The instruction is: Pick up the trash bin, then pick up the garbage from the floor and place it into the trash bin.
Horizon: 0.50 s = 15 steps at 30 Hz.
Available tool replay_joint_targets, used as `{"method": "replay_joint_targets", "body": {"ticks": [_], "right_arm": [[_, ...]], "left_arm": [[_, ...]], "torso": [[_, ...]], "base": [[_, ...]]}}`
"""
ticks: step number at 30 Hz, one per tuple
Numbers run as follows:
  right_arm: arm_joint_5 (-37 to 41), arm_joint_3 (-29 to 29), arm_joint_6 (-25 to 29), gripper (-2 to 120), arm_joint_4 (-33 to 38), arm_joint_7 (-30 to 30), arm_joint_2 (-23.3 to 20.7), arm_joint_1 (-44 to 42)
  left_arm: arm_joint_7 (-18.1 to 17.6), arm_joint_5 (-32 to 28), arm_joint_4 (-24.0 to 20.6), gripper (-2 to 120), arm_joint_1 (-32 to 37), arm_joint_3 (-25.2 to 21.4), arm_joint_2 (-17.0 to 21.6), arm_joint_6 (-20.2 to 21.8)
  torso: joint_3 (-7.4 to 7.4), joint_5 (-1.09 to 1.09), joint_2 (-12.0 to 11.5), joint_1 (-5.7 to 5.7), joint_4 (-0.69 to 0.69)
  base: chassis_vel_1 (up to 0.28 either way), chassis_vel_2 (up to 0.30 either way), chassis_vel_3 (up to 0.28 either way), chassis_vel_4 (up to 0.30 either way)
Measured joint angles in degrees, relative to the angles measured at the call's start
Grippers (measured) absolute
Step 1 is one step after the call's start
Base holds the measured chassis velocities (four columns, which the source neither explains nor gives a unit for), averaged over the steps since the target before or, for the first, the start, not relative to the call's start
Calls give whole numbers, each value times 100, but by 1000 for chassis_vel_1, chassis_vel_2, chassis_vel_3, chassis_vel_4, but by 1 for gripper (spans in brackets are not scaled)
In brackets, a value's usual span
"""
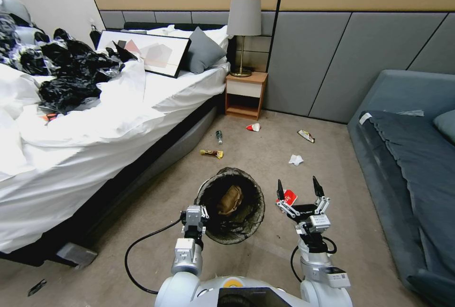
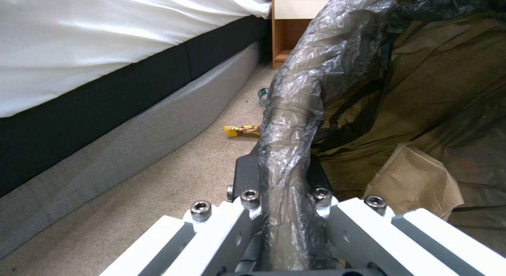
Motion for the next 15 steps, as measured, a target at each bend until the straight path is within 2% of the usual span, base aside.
{"method": "replay_joint_targets", "body": {"ticks": [12, 15], "right_arm": [[6, 10, -4, 100, -35, 35, 0, 4], [13, 18, -1, 100, -35, 36, 0, 3]], "left_arm": [[-14, -3, 5, 0, 1, 0, -1, 0], [-14, -4, 3, 0, 4, 0, -1, 0]], "torso": [[0, 0, 0, -1, 0], [0, 0, 0, -1, 0]], "base": [[0, 0, 0, 0], [-73, 69, 73, -62]]}}
